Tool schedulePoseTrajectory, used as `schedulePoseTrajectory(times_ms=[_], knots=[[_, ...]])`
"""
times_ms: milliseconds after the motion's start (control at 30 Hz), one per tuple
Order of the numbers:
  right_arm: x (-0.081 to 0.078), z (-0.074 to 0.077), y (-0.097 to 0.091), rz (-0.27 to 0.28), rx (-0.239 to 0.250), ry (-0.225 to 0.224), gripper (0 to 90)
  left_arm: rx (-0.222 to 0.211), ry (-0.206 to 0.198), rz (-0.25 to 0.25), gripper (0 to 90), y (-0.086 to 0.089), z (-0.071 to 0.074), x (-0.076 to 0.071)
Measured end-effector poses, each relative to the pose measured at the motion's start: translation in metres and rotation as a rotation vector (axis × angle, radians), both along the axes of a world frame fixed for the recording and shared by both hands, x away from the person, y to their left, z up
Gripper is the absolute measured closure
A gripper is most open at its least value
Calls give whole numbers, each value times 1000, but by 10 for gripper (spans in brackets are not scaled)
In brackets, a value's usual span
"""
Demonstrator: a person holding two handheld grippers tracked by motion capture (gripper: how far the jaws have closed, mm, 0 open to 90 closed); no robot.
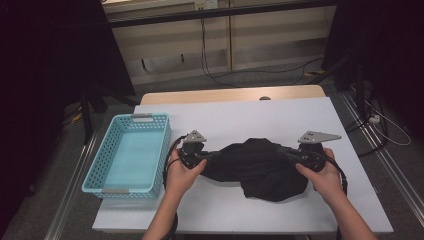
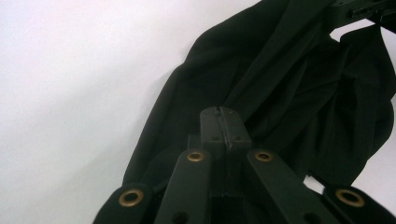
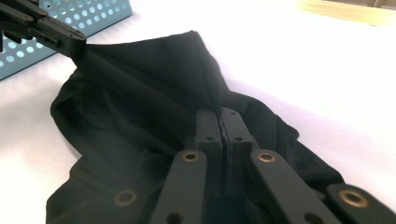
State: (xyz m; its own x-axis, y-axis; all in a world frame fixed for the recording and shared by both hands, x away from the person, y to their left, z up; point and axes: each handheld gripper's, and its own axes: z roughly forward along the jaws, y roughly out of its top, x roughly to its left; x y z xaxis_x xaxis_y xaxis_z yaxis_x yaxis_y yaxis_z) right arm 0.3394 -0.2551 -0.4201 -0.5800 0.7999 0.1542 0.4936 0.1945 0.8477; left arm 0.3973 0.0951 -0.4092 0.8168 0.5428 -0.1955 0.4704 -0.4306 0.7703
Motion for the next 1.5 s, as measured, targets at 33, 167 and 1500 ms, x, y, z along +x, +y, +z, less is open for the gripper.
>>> schedulePoseTrajectory(times_ms=[33, 167, 1500], knots=[[-1, 0, -1, -2, 3, 0, 880, 1, 0, -2, 900, 0, 0, 0], [-4, -2, 0, 1, -5, 3, 879, 7, 0, -6, 900, -2, -1, 0], [-9, -35, 132, 277, -222, 20, 562, -48, -82, 175, 230, 57, 12, 4]])
